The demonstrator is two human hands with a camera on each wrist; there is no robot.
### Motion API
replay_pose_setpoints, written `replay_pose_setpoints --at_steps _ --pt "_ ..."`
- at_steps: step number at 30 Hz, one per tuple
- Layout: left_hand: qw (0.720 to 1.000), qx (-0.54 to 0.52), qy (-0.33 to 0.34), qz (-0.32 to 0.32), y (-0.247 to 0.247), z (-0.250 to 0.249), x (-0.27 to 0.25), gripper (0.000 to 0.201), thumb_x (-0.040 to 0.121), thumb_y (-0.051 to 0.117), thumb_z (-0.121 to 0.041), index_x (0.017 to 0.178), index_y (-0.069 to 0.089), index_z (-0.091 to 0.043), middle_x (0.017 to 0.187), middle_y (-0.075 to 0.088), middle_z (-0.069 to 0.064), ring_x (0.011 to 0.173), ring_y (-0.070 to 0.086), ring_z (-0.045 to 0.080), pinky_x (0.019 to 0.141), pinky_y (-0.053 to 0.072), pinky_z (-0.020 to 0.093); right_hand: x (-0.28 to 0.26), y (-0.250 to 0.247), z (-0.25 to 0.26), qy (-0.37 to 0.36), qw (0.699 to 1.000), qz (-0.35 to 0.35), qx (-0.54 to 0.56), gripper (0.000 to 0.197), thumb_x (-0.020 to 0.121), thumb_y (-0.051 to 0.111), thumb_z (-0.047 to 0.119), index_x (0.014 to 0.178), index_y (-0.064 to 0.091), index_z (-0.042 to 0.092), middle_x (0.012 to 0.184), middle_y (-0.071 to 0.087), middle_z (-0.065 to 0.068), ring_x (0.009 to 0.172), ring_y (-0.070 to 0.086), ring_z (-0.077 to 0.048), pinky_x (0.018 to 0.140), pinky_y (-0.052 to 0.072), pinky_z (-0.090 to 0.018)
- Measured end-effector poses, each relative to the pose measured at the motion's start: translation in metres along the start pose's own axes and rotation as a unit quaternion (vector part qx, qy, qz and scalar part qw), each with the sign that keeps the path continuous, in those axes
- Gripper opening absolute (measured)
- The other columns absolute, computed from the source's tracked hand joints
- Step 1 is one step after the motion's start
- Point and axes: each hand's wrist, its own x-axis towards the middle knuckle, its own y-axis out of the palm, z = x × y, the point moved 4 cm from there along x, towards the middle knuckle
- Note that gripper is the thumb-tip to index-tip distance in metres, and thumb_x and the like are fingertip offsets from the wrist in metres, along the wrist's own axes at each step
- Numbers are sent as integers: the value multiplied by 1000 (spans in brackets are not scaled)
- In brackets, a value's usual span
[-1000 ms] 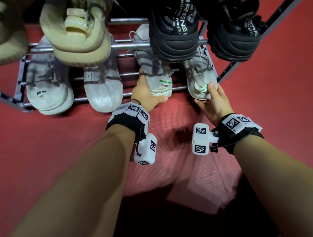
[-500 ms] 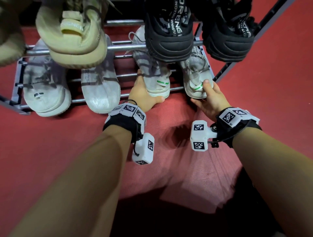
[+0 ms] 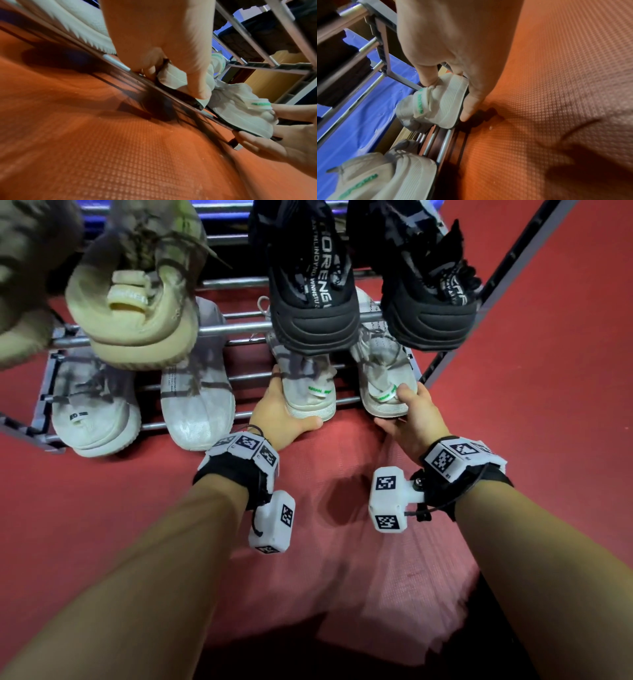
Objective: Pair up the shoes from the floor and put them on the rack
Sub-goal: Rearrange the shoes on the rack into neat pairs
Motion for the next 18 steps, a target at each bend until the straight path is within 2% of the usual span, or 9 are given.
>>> replay_pose_setpoints --at_steps 4,6,8,11,14,18 --pt "1000 23 -9 6 -1 -3 -1 86 70 80 -23 140 32 -14 132 55 1 120 53 19 89 33 16 3 -5 2 -20 1000 11 17 37 98 42 19 135 42 21 126 58 -5 100 62 -20 64 56 -27" --pt "999 30 -10 6 -2 -5 -2 87 70 80 -24 141 31 -15 131 56 0 119 53 19 90 34 16 3 -6 2 -19 1000 14 7 34 99 41 20 133 43 21 126 58 -5 101 62 -20 63 56 -26" --pt "999 39 -12 8 -3 -5 -2 88 71 80 -25 142 29 -16 131 56 0 119 53 18 90 33 16 2 -6 1 -10 1000 14 -2 34 99 41 22 133 41 21 123 57 -3 99 62 -18 59 57 -24" --pt "999 42 -15 7 -4 -6 -2 84 72 79 -23 141 31 -16 131 56 0 119 53 18 88 32 13 2 -5 1 5 1000 15 1 34 100 41 24 134 39 22 125 57 -3 101 62 -19 65 57 -26" --pt "999 37 -18 0 -3 -5 -2 83 71 80 -22 139 33 -16 130 56 -1 118 53 17 87 33 12 0 -3 2 7 1000 17 14 34 101 41 23 134 37 20 121 58 -4 92 64 -16 59 58 -24" --pt "1000 16 -20 6 -1 -4 0 85 70 80 -18 139 31 -14 129 55 -2 108 50 7 86 33 13 0 2 0 9 1000 12 27 39 101 40 22 139 30 21 117 57 -2 87 63 -14 57 58 -23"
